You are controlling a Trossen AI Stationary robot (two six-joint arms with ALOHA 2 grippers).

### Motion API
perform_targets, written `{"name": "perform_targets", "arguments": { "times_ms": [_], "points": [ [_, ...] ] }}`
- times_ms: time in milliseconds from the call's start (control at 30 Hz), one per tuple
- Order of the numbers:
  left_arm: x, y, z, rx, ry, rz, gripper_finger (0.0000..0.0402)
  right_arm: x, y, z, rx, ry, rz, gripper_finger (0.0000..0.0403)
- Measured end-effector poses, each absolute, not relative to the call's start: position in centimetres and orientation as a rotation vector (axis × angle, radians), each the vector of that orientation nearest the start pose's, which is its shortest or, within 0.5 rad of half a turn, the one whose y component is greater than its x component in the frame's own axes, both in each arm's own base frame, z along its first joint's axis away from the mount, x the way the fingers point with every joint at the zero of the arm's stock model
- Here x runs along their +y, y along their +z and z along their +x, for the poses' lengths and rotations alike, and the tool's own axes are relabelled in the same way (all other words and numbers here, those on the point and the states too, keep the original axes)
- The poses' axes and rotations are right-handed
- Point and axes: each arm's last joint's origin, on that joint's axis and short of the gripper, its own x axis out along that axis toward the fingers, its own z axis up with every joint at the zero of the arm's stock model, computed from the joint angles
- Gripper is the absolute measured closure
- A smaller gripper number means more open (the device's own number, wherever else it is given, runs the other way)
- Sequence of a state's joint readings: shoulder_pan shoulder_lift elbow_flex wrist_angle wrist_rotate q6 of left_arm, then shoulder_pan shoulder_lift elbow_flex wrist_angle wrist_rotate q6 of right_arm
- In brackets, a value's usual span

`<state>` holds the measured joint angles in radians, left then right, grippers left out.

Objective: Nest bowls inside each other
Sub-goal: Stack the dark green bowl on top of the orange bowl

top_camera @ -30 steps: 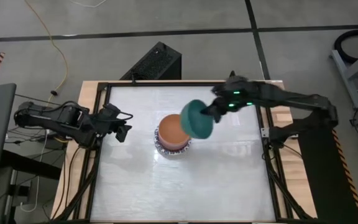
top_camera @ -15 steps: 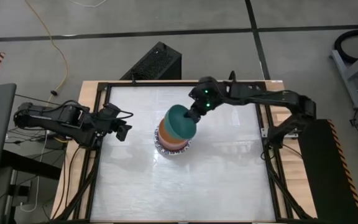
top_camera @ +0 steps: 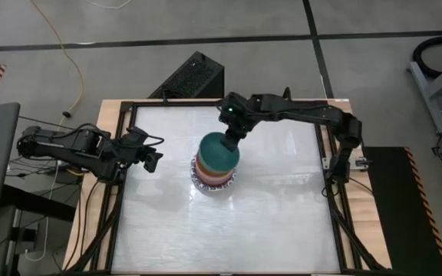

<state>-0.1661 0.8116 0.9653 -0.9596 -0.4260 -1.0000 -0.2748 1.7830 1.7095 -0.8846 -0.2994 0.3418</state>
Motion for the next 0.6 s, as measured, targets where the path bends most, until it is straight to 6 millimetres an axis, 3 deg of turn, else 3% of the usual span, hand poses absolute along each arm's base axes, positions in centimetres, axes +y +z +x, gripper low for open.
{"name": "perform_targets", "arguments": {
  "times_ms": [267, 600],
  "points": [
    [-1.1, 32.4, 13.6, 0.571, 0.6, -0.707, 0.0216, -9.2, 32.8, 38.6, 0.953, -0.113, 0.518, 0.0396],
    [-1.1, 32.4, 13.6, 0.568, 0.604, -0.705, 0.0216, -9.1, 32.4, 39.2, 0.95, -0.16, 0.451, 0.0396]
  ]
}}
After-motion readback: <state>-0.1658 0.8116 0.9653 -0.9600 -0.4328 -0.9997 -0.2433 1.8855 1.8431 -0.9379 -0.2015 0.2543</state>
